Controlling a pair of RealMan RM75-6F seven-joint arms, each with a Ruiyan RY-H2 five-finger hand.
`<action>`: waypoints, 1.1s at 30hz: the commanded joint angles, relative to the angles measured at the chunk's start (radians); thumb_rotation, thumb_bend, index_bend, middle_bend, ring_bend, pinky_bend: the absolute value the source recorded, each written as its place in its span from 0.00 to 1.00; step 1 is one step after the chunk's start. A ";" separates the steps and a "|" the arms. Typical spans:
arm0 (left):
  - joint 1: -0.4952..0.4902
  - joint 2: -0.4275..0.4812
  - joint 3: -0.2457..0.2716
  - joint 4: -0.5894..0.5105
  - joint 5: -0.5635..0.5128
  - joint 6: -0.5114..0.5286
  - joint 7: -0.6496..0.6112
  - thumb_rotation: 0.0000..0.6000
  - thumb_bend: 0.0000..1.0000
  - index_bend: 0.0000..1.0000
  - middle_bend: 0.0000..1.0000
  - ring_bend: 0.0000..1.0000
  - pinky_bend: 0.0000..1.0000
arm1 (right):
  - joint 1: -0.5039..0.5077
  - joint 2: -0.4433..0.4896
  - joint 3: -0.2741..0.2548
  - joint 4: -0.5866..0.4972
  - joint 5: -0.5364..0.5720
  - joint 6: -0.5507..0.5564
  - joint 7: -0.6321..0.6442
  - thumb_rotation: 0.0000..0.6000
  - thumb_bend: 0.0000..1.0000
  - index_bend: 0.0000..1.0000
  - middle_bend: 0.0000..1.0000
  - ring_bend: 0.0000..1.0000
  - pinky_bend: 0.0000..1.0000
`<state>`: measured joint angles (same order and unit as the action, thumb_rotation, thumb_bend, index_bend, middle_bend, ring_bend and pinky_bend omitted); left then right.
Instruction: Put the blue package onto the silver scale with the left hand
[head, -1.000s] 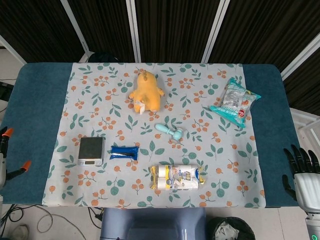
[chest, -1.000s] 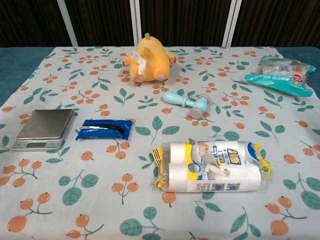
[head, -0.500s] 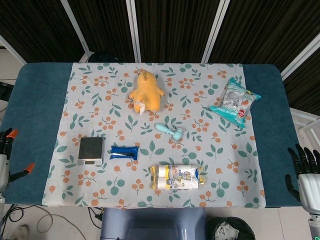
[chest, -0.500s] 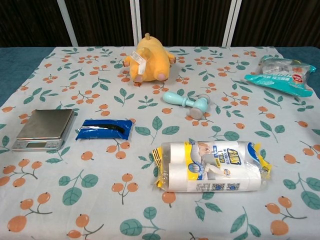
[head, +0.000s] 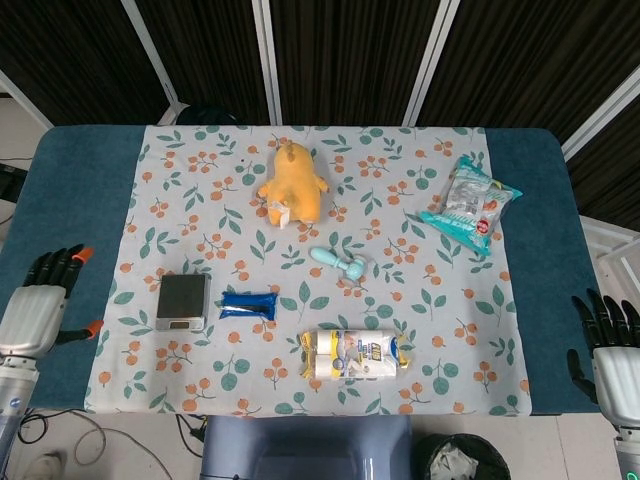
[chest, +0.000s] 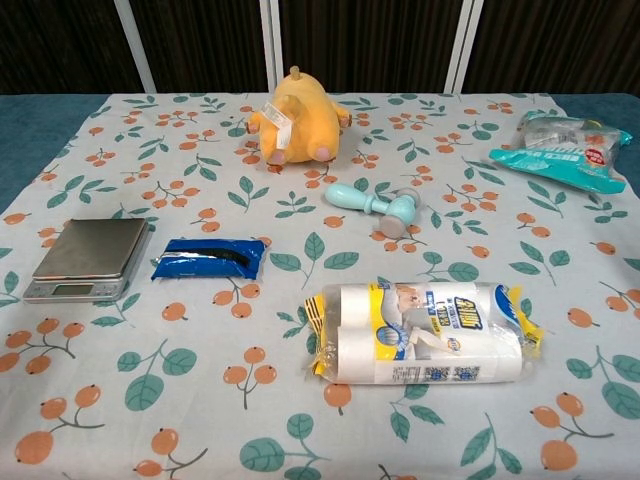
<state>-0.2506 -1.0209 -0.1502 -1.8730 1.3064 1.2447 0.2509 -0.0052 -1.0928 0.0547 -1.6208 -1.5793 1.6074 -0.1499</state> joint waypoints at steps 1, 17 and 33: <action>-0.146 0.021 -0.068 -0.081 -0.165 -0.145 0.177 1.00 0.13 0.04 0.03 0.00 0.10 | 0.001 -0.005 -0.002 0.000 -0.001 -0.004 -0.009 1.00 0.55 0.06 0.03 0.01 0.00; -0.519 -0.274 -0.042 -0.056 -0.671 -0.191 0.671 1.00 0.13 0.07 0.12 0.04 0.16 | 0.008 -0.021 -0.002 0.013 0.011 -0.023 -0.026 1.00 0.56 0.06 0.03 0.00 0.00; -0.661 -0.515 0.009 0.095 -0.767 -0.134 0.763 1.00 0.13 0.14 0.23 0.13 0.23 | 0.007 -0.021 0.001 0.018 0.015 -0.020 -0.021 1.00 0.55 0.06 0.03 0.00 0.00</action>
<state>-0.8984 -1.5183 -0.1495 -1.7968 0.5489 1.1135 1.0071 0.0022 -1.1136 0.0559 -1.6024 -1.5641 1.5878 -0.1710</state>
